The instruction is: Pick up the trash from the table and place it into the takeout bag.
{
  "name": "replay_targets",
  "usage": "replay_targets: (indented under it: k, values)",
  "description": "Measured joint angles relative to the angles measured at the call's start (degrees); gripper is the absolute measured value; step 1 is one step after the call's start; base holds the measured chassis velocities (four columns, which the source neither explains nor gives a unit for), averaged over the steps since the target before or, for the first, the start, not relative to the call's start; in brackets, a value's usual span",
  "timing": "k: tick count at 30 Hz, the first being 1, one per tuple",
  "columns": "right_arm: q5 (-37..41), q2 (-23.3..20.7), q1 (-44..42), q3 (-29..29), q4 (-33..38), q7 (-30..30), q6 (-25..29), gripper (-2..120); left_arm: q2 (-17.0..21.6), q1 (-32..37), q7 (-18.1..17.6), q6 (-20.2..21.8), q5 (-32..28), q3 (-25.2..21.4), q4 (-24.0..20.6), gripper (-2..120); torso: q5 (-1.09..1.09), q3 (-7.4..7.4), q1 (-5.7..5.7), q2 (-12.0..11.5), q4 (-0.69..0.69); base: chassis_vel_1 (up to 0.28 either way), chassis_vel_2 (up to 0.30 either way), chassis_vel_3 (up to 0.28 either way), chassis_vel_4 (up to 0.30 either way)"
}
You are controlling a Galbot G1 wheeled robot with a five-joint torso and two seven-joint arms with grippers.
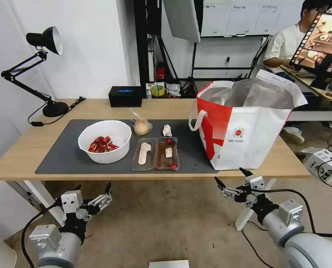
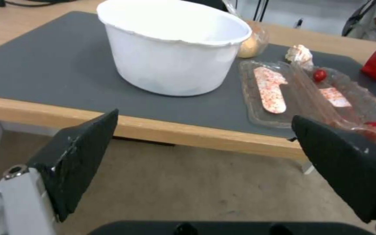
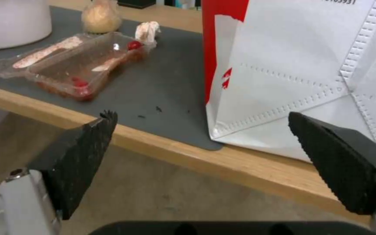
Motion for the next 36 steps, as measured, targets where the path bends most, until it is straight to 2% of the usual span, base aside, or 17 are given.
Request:
replay_targets:
  k: [2, 4, 6, 7, 8, 11, 12, 14, 15, 17, 18, 21, 28, 36]
  values:
    - [-0.07, 0.13, 0.12, -0.17, -0.06, -0.03, 0.05, 100, -0.07, -0.24, -0.09, -0.37, -2.09, 0.34, 0.13, 100, 0.00, 0.00, 0.00, 0.00, 0.00, 0.000, 0.000, 0.000, 0.000]
    - [-0.15, 0.36, 0.20, -0.36, -0.07, -0.06, 0.16, 100, -0.21, -1.03, -0.99, -1.47, -7.28, 1.21, 0.39, 100, 0.00, 0.00, 0.00, 0.00, 0.00, 0.000, 0.000, 0.000, 0.000]
    - [-0.17, 0.39, 0.20, -0.39, -0.07, -0.07, 0.18, 100, -0.24, -1.30, -1.53, -1.62, -8.85, 1.47, 0.43, 100, 0.00, 0.00, 0.00, 0.00, 0.00, 0.000, 0.000, 0.000, 0.000]
    - [-0.23, 0.46, 0.15, -0.47, -0.01, -0.08, 0.26, 100, -0.56, -2.61, -4.37, -2.03, -16.02, 2.65, 0.61, 100, 0.00, 0.00, 0.00, 0.00, 0.00, 0.000, 0.000, 0.000, 0.000]
    - [-0.23, 0.46, 0.15, -0.47, -0.01, -0.08, 0.26, 100, -0.56, -2.61, -4.37, -2.03, -16.02, 2.65, 0.61, 100, 0.00, 0.00, 0.00, 0.00, 0.00, 0.000, 0.000, 0.000, 0.000]
    - [-0.33, 0.51, -0.17, -0.56, 0.06, -0.08, 0.35, 100, -1.30, -4.45, -7.97, -3.64, -23.82, 3.97, 1.45, 100, 0.00, 0.00, 0.00, 0.00, 0.00, 0.000, 0.000, 0.000, 0.000]
    - [-0.33, 0.51, -0.17, -0.56, 0.06, -0.08, 0.35, 100, -1.30, -4.45, -7.97, -3.64, -23.82, 3.97, 1.45, 100, 0.00, 0.00, 0.00, 0.00, 0.00, 0.000, 0.000, 0.000, 0.000]
    - [-0.42, 0.57, -0.36, -0.63, 0.06, -0.08, 0.39, 100, -1.71, -5.83, -10.19, -5.14, -28.73, 5.10, 2.31, 100, -0.01, 0.00, 0.00, 0.00, 0.00, 0.000, 0.000, 0.000, 0.000]
    - [-0.42, 0.57, -0.36, -0.63, 0.06, -0.08, 0.39, 100, -1.71, -5.83, -10.19, -5.14, -28.73, 5.10, 2.31, 100, -0.01, 0.00, 0.00, 0.00, 0.00, 0.000, 0.000, 0.000, 0.000]
    - [-0.47, 0.73, -0.55, -0.68, 0.08, -0.06, 0.41, 100, -1.79, -7.44, -11.85, -6.81, -34.43, 6.81, 3.04, 100, 0.00, 0.00, 0.00, 0.00, 0.00, 0.000, 0.000, 0.000, 0.000]
    - [-0.47, 0.73, -0.55, -0.68, 0.08, -0.06, 0.41, 100, -1.79, -7.44, -11.85, -6.81, -34.43, 6.81, 3.04, 100, 0.00, 0.00, 0.00, 0.00, 0.00, 0.000, 0.000, 0.000, 0.000]
    - [-0.60, 0.91, -1.20, -0.68, 0.34, 0.02, 0.44, 100, -1.49, -9.45, -12.61, -8.70, -40.00, 9.76, 4.39, 100, 0.00, 0.00, 0.00, 0.00, 0.00, 0.000, 0.000, 0.000, 0.000]
    - [-0.96, 0.36, -0.43, -2.17, -0.14, 0.03, 0.52, 100, -1.27, -12.14, -12.70, -9.57, -41.79, 12.22, 6.09, 100, 0.00, 0.00, 0.00, 0.00, 0.00, 0.000, 0.000, 0.000, 0.000]
    - [-0.75, -1.46, 2.50, -4.91, -1.73, 0.02, 0.52, 100, -2.70, -12.79, -12.47, -10.18, -42.56, 12.16, 6.24, 100, 0.01, 0.00, 0.00, 0.00, 0.03, 0.000, 0.000, 0.000, 0.000]
